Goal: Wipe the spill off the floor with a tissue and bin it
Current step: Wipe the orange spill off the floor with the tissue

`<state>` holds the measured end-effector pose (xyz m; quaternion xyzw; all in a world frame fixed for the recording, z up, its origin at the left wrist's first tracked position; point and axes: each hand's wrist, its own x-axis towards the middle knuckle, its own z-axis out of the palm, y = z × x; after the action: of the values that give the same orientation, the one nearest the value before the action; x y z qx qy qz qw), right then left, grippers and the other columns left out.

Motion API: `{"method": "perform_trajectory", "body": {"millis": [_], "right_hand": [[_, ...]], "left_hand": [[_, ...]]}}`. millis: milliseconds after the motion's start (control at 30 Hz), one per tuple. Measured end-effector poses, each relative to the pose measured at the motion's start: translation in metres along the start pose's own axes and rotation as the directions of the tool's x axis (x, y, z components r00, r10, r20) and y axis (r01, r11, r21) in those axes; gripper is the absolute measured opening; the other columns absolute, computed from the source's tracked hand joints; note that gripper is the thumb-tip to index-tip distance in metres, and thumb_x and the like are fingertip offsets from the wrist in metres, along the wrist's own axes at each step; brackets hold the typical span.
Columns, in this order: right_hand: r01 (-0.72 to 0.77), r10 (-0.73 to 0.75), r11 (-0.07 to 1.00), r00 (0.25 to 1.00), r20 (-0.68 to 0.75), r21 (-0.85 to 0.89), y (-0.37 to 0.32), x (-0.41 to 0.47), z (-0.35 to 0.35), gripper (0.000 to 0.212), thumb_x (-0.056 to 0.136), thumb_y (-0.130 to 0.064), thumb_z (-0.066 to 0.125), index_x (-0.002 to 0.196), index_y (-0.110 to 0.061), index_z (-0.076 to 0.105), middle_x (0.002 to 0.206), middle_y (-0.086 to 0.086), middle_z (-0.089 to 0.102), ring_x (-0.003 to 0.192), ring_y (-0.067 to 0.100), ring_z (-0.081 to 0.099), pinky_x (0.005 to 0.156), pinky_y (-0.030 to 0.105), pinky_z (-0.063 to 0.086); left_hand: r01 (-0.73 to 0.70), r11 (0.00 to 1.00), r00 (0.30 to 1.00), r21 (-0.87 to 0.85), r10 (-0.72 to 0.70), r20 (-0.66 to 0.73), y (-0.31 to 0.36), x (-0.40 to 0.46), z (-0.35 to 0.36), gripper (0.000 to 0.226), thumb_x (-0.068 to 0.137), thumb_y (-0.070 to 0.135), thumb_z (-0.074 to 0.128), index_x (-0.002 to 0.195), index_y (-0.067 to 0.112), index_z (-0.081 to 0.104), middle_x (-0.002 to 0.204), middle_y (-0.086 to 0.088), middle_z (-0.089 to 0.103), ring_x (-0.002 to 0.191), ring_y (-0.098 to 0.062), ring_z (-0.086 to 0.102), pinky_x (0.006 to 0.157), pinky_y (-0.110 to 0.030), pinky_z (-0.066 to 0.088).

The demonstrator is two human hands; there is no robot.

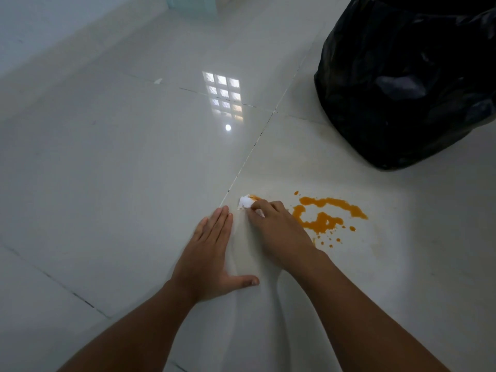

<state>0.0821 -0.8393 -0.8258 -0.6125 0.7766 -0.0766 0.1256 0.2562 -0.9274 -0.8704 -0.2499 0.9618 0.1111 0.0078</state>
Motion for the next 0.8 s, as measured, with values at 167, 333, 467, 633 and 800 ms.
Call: {"method": "perform_trajectory", "body": {"millis": [167,333,467,633,800], "right_hand": [[0.051,-0.051,0.999,0.997,0.052,0.014,0.012,0.004,-0.006,0.068,0.087,0.000,0.051,0.149,-0.022,0.032,0.150,-0.002,0.032,0.129,0.022,0.033,0.099,0.034,0.038],[0.045,-0.039,0.993,0.997,0.060,-0.108,0.023,0.008,-0.004,0.064,0.088,-0.013,0.049,0.149,-0.025,0.030,0.153,-0.006,0.033,0.131,0.024,0.034,0.096,0.038,0.034],[-0.096,0.106,0.987,0.992,0.070,-0.131,0.044,0.012,-0.004,0.056,0.099,-0.034,0.030,0.153,-0.030,0.017,0.161,-0.013,0.017,0.149,0.023,0.006,0.115,0.045,0.012],[-0.358,0.369,0.922,0.928,0.056,-0.145,0.064,0.000,-0.008,0.061,0.098,-0.036,0.020,0.155,-0.020,0.009,0.164,-0.004,0.005,0.150,0.026,-0.011,0.118,0.052,-0.010],[-0.195,0.191,0.980,0.977,0.096,0.040,0.086,0.000,-0.044,0.050,0.091,-0.011,0.044,0.140,-0.020,0.041,0.160,0.006,0.021,0.149,0.016,0.000,0.117,0.033,0.007]], "left_hand": [[0.001,1.000,1.000,-0.008,-0.001,0.009,0.001,0.000,-0.002,0.136,0.066,0.100,0.039,0.159,0.006,0.006,0.168,-0.006,-0.004,0.154,-0.014,-0.010,0.125,-0.043,0.004],[0.001,1.000,1.000,-0.008,-0.001,0.009,0.001,-0.001,-0.003,0.136,0.066,0.100,0.037,0.158,0.004,0.008,0.168,-0.007,-0.001,0.155,-0.016,-0.006,0.125,-0.045,0.009],[-0.007,1.000,1.000,0.006,0.007,0.007,0.001,0.000,-0.002,0.136,0.067,0.100,0.038,0.158,0.003,0.011,0.168,-0.009,0.003,0.155,-0.018,-0.004,0.124,-0.046,0.010],[-0.021,1.000,1.000,0.010,0.021,-0.010,0.001,0.001,-0.002,0.134,0.068,0.098,0.040,0.157,0.001,0.017,0.167,-0.012,0.009,0.155,-0.020,0.002,0.123,-0.046,0.011],[-0.021,0.999,1.000,0.036,0.021,0.010,0.002,0.001,-0.001,0.134,0.069,0.098,0.039,0.157,0.000,0.015,0.167,-0.012,0.008,0.155,-0.021,0.002,0.122,-0.048,0.012]]}}
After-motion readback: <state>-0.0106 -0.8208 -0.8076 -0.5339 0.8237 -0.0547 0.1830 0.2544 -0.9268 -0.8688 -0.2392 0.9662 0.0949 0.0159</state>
